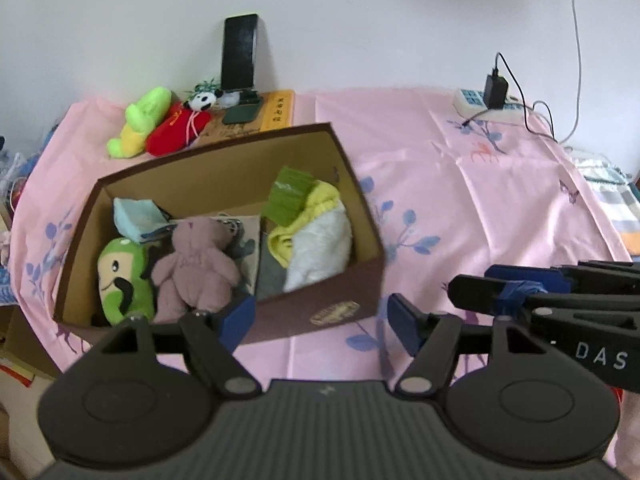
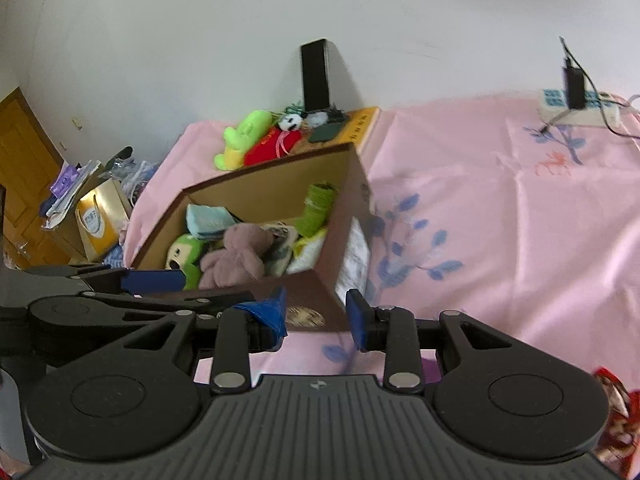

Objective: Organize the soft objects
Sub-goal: 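Move the open right gripper back to the red patterned scarf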

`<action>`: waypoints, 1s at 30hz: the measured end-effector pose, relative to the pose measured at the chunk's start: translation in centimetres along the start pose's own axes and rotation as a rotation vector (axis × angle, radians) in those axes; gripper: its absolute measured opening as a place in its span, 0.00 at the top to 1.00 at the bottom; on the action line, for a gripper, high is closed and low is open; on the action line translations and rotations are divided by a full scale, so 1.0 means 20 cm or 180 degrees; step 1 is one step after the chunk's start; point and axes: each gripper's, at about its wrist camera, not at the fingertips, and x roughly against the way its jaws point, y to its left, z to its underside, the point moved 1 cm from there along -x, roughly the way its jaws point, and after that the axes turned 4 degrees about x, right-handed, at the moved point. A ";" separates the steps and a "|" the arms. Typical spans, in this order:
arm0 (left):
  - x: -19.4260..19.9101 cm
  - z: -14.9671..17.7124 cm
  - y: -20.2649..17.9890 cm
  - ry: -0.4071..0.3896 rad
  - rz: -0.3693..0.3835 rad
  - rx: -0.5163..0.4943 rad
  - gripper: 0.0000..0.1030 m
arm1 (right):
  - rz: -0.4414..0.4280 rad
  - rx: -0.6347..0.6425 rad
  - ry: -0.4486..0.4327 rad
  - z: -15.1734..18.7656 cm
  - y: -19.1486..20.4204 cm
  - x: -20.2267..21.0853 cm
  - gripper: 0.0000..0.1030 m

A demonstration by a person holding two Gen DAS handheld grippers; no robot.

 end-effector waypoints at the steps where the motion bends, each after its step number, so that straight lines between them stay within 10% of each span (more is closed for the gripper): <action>1: 0.00 0.01 -0.03 0.0005 -0.0017 -0.0016 0.31 | -0.0004 -0.0029 0.0012 0.01 -0.03 0.02 0.86; 21: -0.17 0.11 -0.66 0.0277 0.0167 -0.0768 0.27 | 0.0475 -0.0682 0.0099 0.27 -0.51 0.27 0.86; 30: -0.26 0.24 -0.92 0.0541 0.1063 -0.1087 0.21 | 0.1004 -0.1247 0.0056 0.46 -0.83 0.46 0.84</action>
